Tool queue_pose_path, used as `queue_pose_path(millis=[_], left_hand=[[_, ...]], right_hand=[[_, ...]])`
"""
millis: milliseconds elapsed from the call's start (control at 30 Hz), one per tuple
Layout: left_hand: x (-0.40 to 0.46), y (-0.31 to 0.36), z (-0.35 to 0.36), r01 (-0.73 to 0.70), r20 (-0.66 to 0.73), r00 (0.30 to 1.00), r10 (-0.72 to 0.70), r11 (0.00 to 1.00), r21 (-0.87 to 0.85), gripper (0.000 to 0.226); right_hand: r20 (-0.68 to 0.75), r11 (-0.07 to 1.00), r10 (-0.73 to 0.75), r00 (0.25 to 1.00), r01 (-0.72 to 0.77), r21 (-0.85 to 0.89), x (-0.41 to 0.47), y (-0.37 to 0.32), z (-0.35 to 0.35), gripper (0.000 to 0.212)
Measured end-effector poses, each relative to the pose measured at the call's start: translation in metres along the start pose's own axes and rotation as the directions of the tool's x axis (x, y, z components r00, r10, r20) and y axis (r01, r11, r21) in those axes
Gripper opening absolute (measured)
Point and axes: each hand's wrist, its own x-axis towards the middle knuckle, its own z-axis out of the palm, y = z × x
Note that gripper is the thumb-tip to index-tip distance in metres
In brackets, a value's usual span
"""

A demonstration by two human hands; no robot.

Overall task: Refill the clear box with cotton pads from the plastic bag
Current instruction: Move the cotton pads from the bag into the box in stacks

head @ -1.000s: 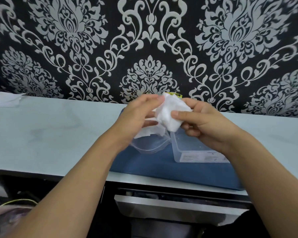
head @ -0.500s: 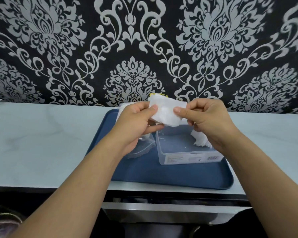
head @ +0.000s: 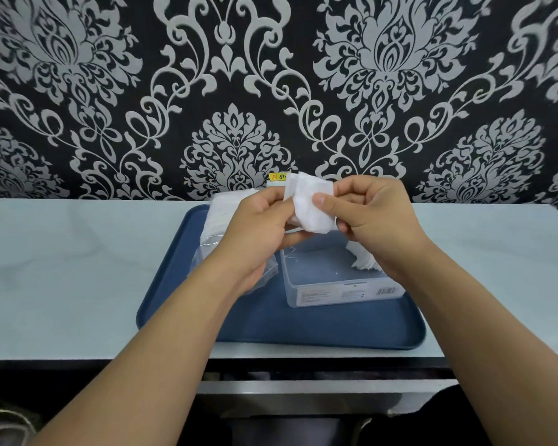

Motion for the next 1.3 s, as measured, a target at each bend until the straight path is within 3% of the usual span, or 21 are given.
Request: queue_pose_path(millis=[200,400,600,733,800,867,967,1067,1100,1133,1200,1267,1300], left_hand=[[-0.003,0.0,0.001,-0.014,0.032,0.999,0.015,1.0,-0.01,0.024],[-0.003,-0.004,-0.001,-0.023,0.076,0.997,0.022,1.0,0.007,0.049],[-0.004,0.005,0.0,0.089,0.092,0.993,-0.074,0.981,-0.17,0.032],[-0.003,0.001,0.002,0.037,0.005,0.999,-0.037,0.997,-0.064,0.028],[-0.002,0.001,0.001,0.028,-0.032,0.999,-0.03,0.997,-0.07,0.02],[0.0,0.002,-0.001,0.023,-0.046,0.999,-0.027,0.997,-0.072,0.021],[-0.001,0.0,0.001,0.008,0.025,1.0,-0.008,1.0,0.009,0.033],[-0.007,-0.005,0.011,-0.006,0.15,0.989,-0.018,0.987,0.161,0.078],[-0.009,-0.005,0.013,-0.012,0.16,0.987,-0.021,0.98,0.201,0.083],[-0.006,-0.007,0.012,-0.026,0.168,0.986,-0.01,0.977,0.213,0.075],[-0.004,-0.005,0.01,-0.046,0.166,0.986,0.006,0.971,0.235,0.036],[-0.001,-0.006,0.007,-0.058,0.18,0.984,0.007,0.959,0.276,0.037],[-0.001,-0.007,0.006,-0.075,0.196,0.98,0.021,0.959,0.274,0.042]], right_hand=[[-0.05,0.999,-0.031,0.998,0.031,-0.013,0.001,0.001,0.001,0.02],[-0.073,0.997,-0.065,0.995,0.063,-0.038,0.003,0.004,0.003,0.022],[-0.099,0.987,-0.112,0.989,0.099,-0.127,0.002,0.008,0.01,0.025],[-0.053,0.968,-0.154,0.987,0.14,-0.206,-0.003,0.006,0.018,0.015],[-0.061,0.979,-0.14,0.988,0.128,-0.161,-0.003,0.004,0.018,0.013],[-0.073,0.995,-0.078,0.994,0.074,-0.067,-0.002,0.0,0.019,0.029],[0.039,0.99,-0.066,0.997,0.07,-0.119,-0.005,-0.002,0.027,0.054],[0.159,0.988,-0.018,0.987,0.042,-0.151,-0.008,0.002,0.037,0.061],[0.158,0.987,-0.023,0.987,0.047,-0.151,-0.009,-0.001,0.038,0.06],[0.129,0.984,-0.062,0.99,0.082,-0.16,-0.01,-0.004,0.036,0.06],[0.058,0.936,-0.243,0.968,0.249,-0.249,-0.011,-0.011,0.029,0.059],[0.132,0.789,-0.42,0.898,0.433,-0.436,-0.01,-0.012,0.019,0.063],[0.225,0.709,-0.425,0.877,0.477,-0.519,-0.01,-0.01,0.016,0.066]])
